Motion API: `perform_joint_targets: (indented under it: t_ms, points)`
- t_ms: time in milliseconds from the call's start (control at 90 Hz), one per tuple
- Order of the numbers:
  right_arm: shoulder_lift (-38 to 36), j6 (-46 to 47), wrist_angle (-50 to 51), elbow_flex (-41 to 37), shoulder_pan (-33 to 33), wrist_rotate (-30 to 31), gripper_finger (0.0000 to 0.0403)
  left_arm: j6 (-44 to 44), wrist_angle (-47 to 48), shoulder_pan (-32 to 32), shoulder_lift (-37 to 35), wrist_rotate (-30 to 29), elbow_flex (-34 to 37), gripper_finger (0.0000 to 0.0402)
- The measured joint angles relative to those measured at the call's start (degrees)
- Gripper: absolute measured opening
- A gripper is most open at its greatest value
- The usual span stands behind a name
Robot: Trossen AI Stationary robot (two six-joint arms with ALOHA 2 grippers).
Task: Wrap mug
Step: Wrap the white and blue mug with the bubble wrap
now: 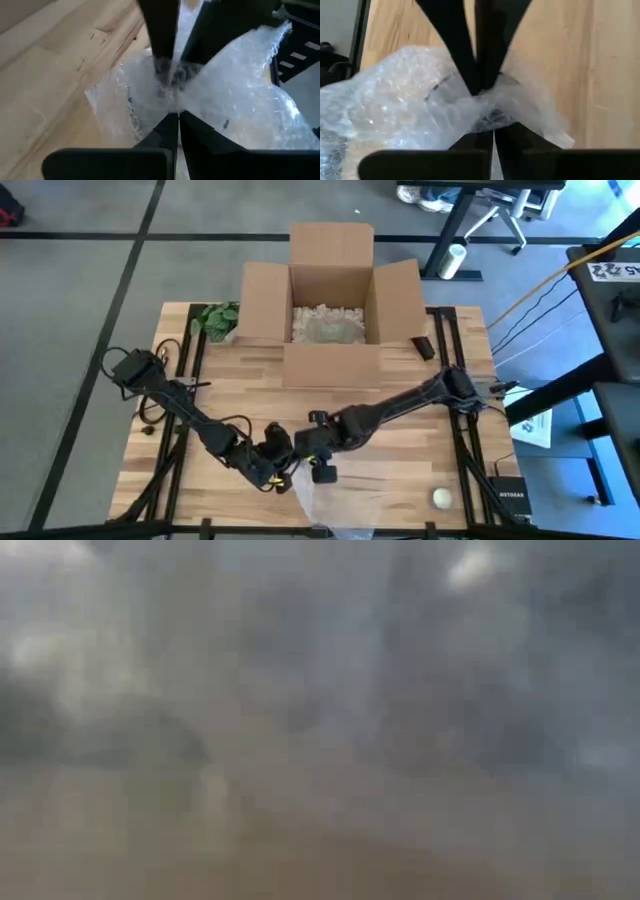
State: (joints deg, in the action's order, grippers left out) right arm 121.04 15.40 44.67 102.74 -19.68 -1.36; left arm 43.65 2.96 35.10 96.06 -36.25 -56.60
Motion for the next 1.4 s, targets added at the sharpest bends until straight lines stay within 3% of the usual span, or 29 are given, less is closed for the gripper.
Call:
perform_joint_targets:
  t_ms: [478,722,844,1056,1267,1400]
  points:
    - [1.5,1.1,-8.1,-4.9,0.7,-5.6,0.0000,1.6,0.8,6.8,-2.9,-5.0,0.0,0.0000]
    - [1.5,-0.1,-8.7,-5.0,1.0,-5.8,0.0000,8.1,-0.3,12.3,-3.0,-4.7,0.0,0.0000]
    - [1.5,-0.2,-8.8,-5.1,1.4,-6.2,0.0000,12.3,0.7,13.4,-2.3,-1.5,0.0,0.0000]
    - [1.5,-0.3,-10.1,-5.1,1.7,-7.2,0.0000,16.4,-1.3,10.3,4.1,9.7,0.0,0.0000]
    - [1.5,-0.3,-10.1,-5.2,1.7,-7.3,0.0000,10.9,-12.7,6.7,7.8,15.3,0.0,0.0000]
    - [1.5,-0.4,-10.1,-5.2,1.7,-7.3,0.0000,6.8,-16.1,5.3,8.4,14.5,-0.1,0.0000]
